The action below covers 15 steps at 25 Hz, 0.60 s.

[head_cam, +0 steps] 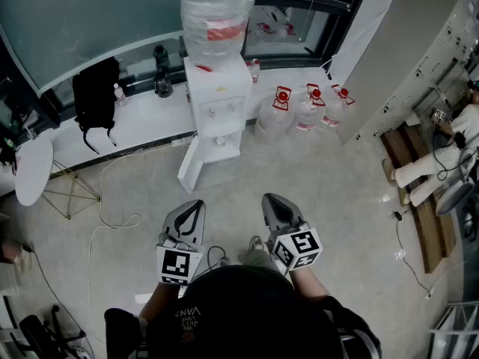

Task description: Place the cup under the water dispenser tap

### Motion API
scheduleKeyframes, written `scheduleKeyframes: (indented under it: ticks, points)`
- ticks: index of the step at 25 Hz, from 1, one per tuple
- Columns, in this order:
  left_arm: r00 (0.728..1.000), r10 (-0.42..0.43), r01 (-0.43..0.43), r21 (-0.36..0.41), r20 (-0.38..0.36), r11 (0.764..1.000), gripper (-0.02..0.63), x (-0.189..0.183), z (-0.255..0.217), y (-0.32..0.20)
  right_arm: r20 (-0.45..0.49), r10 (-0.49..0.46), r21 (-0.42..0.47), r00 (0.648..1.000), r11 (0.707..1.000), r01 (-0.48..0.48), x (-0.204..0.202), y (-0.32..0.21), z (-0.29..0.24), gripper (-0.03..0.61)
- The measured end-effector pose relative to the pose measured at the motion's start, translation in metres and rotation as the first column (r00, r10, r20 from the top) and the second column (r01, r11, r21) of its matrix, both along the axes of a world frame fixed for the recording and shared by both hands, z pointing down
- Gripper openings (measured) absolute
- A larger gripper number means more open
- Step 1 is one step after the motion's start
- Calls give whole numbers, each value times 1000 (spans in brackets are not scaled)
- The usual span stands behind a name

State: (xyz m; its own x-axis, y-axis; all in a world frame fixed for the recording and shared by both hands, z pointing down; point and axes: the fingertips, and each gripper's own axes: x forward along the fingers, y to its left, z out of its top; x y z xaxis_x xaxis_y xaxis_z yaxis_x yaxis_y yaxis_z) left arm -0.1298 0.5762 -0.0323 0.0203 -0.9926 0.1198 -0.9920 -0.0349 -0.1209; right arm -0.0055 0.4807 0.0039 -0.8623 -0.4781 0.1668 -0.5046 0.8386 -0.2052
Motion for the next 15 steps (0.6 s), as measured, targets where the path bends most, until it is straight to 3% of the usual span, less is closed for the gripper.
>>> scheduleKeyframes:
  ticks: [9,15]
  points:
    - [999,-38,39,-18,4,999,18,4,12,-42,4,-25,-1,1000,1000,25,4,-48,13,46]
    - [992,-121,122,38,-26,992,20,23,9,-101,16,-121,-11,992,993,122,21,-107,16,46]
